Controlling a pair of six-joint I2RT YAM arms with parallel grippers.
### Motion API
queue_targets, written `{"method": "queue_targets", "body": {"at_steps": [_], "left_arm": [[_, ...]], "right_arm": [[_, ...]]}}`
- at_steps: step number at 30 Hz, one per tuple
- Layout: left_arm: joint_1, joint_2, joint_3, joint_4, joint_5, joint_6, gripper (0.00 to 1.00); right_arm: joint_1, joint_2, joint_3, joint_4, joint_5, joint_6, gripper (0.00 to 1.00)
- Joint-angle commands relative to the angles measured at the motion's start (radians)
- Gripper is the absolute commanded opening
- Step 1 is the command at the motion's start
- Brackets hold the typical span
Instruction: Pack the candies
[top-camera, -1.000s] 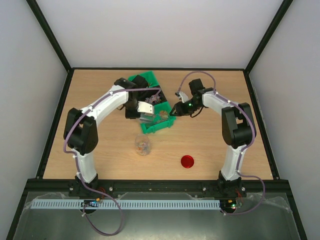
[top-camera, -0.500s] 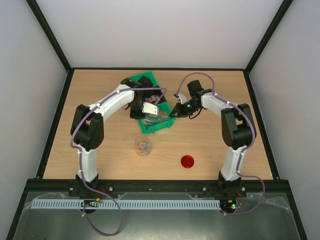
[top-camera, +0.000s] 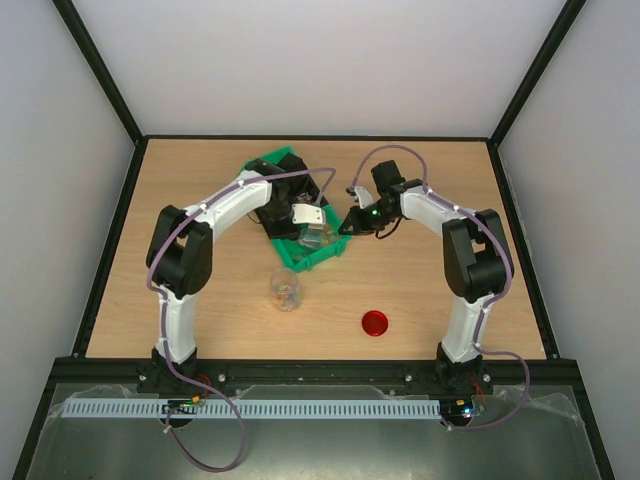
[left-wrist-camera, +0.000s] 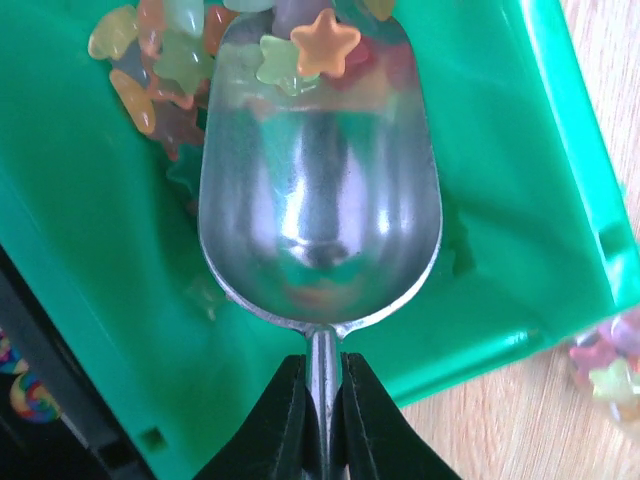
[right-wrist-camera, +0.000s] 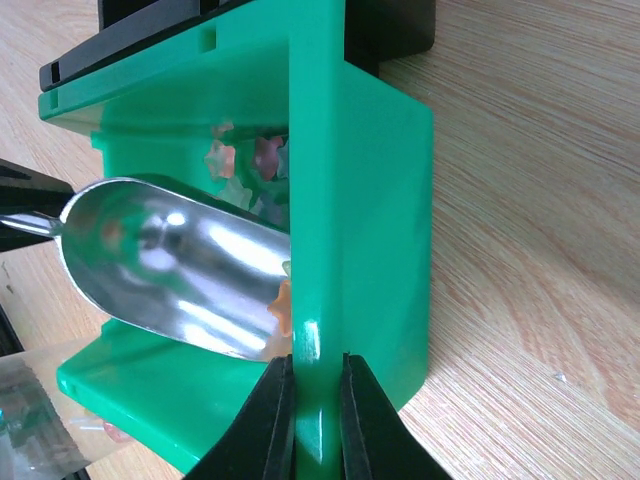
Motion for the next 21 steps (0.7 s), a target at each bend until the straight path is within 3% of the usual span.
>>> {"method": "queue_targets", "body": {"at_steps": [1,9,21], "left_arm": [[-0.007,0.052,-0.050,0.062,0.071,-0.114,0.02],[0.016,-0.018,-0.190,0.314,0.235,-0.266,0.02],[0.122,-0.099,-0.323,0.566,0.463,-0.333,0.02]], "right_arm": [[0.022,-0.022,-0.022,-0.003,0.017,0.025,0.01],[0.020,-0.027,-0.029,0.006,0.030,0.038,0.01],[-0.044,-0.026,-0.007,-0.001,0.038,0.014,0.01]]}}
